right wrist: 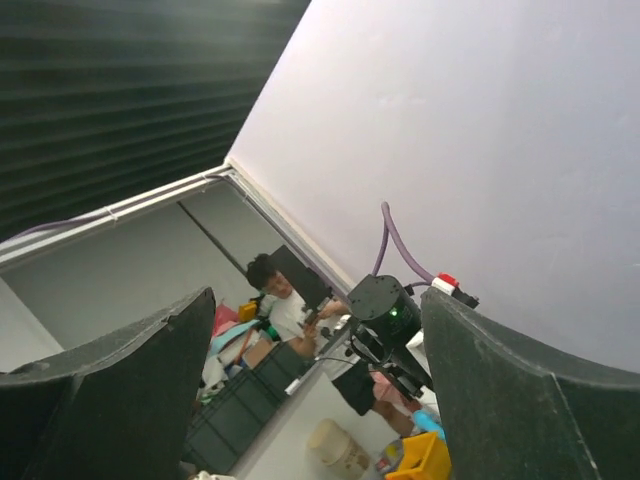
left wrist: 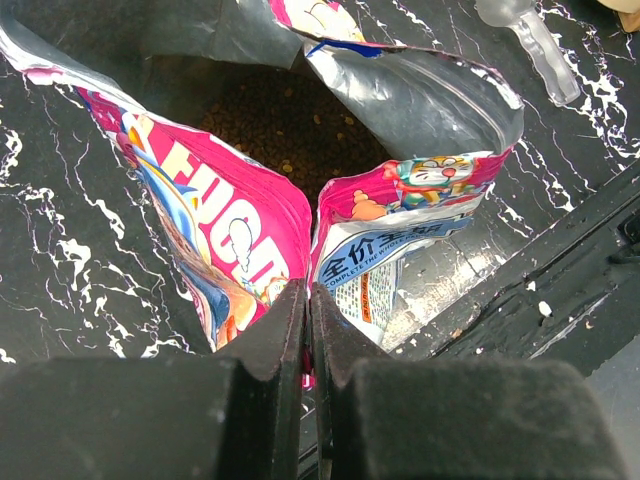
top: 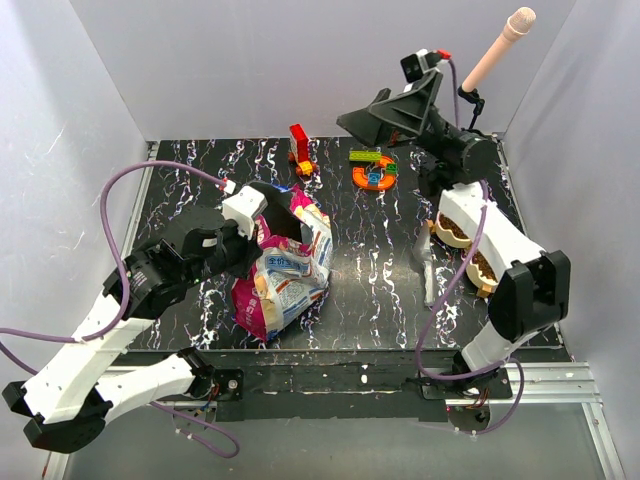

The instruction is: Serve the pet food

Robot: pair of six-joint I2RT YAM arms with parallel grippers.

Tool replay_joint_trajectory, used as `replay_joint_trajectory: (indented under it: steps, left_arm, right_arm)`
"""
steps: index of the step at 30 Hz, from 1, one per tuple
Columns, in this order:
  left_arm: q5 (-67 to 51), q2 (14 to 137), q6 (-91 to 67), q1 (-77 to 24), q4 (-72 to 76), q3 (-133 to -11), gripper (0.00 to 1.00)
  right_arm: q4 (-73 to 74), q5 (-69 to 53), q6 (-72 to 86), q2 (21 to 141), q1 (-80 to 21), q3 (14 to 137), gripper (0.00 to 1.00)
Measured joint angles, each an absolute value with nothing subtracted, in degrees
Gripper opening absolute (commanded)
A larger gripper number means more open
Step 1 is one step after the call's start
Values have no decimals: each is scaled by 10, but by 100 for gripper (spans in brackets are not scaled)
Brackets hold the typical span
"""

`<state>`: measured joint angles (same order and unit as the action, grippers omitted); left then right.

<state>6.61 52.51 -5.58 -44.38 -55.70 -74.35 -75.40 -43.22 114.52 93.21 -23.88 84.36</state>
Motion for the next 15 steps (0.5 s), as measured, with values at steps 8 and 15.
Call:
replay_joint_trajectory:
  steps: [8, 15]
  left_arm:
    - [68, 531, -56, -444, -554, -744, 0]
    - [71, 531, -58, -444, -554, -744, 0]
  right_arm:
    - [-239, -392, 891, 782, -207, 849, 91]
    - [208, -194, 510, 728, -209, 897, 92]
